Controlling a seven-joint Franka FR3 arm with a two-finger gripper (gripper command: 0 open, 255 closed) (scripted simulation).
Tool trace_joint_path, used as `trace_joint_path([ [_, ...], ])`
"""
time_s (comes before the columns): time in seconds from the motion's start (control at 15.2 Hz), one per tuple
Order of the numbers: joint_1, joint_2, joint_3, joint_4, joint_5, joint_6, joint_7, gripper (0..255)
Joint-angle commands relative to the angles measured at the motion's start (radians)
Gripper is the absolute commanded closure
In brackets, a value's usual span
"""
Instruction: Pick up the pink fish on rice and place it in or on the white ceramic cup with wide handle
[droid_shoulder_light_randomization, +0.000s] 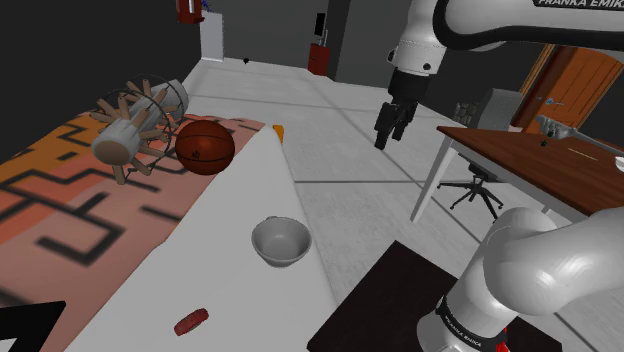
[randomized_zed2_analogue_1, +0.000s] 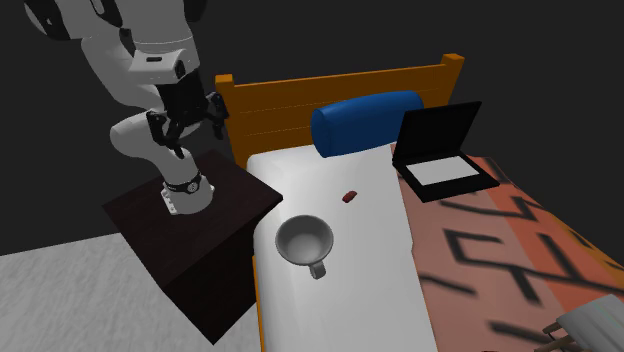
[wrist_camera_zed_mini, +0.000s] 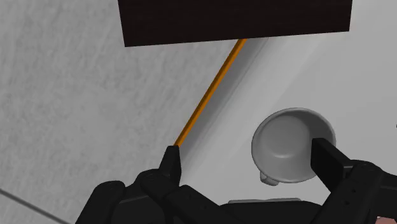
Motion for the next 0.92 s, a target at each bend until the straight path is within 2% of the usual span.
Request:
trace_joint_path([
  [0.0,0.000,0.000,0.000,0.000,0.000,0.000,0.000,0],
  [0.4,0.038,0.068,0.102,-0.077,0.068,0.122,0.132,0],
  [0.86,0.082,0.213,0.221,-0.109,0.134,0.278,0.282,0],
])
